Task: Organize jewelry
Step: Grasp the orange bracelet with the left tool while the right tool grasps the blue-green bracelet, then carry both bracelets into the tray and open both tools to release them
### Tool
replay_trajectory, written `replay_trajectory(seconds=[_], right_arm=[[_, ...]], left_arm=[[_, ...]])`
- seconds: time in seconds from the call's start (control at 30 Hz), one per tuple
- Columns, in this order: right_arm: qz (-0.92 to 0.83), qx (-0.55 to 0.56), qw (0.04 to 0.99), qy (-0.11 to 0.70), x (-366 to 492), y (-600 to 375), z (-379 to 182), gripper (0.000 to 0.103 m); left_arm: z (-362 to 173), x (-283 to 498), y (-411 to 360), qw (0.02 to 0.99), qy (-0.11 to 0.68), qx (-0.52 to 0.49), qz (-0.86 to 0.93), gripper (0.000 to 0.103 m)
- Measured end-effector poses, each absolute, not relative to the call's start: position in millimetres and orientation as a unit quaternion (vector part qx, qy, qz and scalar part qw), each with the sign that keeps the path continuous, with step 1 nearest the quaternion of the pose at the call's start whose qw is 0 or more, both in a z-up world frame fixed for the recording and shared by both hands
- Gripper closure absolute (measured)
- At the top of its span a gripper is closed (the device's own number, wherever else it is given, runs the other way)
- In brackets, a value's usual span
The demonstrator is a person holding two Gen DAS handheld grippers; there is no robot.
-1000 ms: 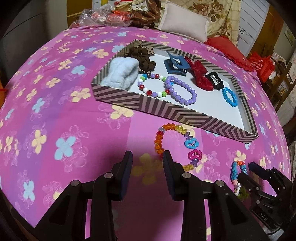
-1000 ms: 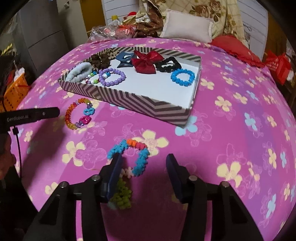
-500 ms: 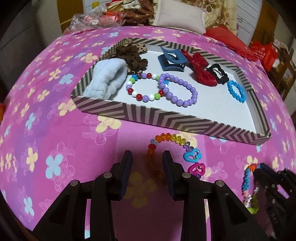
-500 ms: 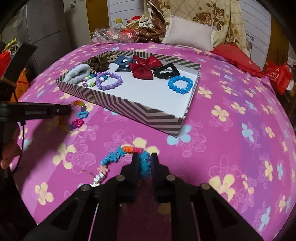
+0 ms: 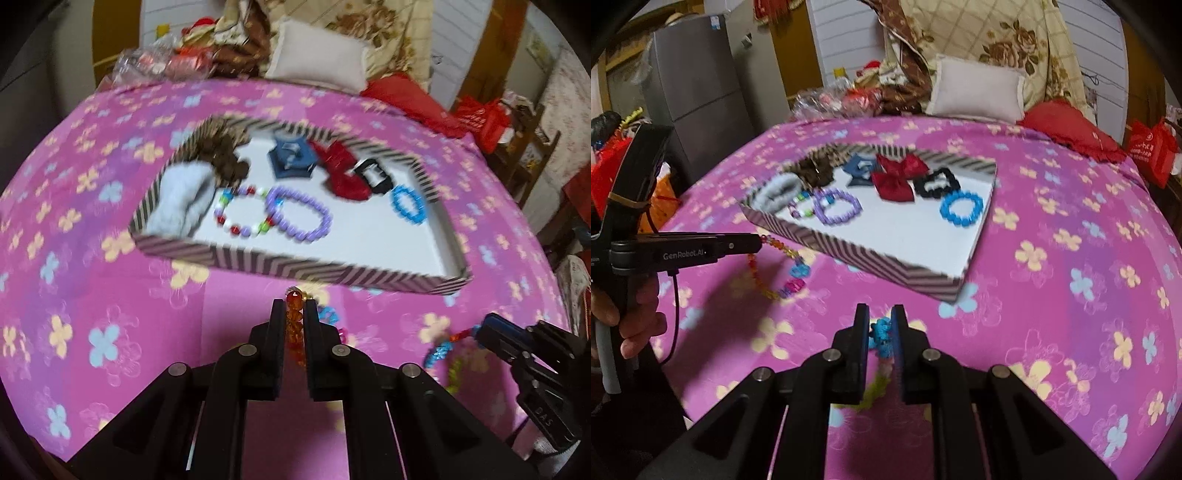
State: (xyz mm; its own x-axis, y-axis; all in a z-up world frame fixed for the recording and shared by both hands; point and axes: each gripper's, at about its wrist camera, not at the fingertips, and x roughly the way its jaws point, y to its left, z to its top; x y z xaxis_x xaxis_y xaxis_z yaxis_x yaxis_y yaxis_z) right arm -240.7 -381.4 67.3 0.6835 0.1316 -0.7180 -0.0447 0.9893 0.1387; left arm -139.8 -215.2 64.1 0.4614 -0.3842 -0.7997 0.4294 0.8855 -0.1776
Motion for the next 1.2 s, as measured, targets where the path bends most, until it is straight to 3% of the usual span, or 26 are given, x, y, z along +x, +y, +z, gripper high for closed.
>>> replay_trajectory(seconds=[0.63, 0.93, 1.2], right_arm=[[0.075, 0.054, 0.941, 0.325, -216, -396, 154, 0.092], [0.079, 0.077, 0.933, 0.343, -178, -401, 137, 0.092], [0.048, 0.092, 0.910, 0.401, -140, -430, 87, 0.092]], left_arm=[[151, -120, -251, 0.875, 0.398, 0.042, -0.272, 0.101], [127, -97, -293, 0.852, 0.437, 0.012, -0.288, 0.101], [54, -65, -293, 0.831, 0.502, 0.020, -0.239, 0.100]])
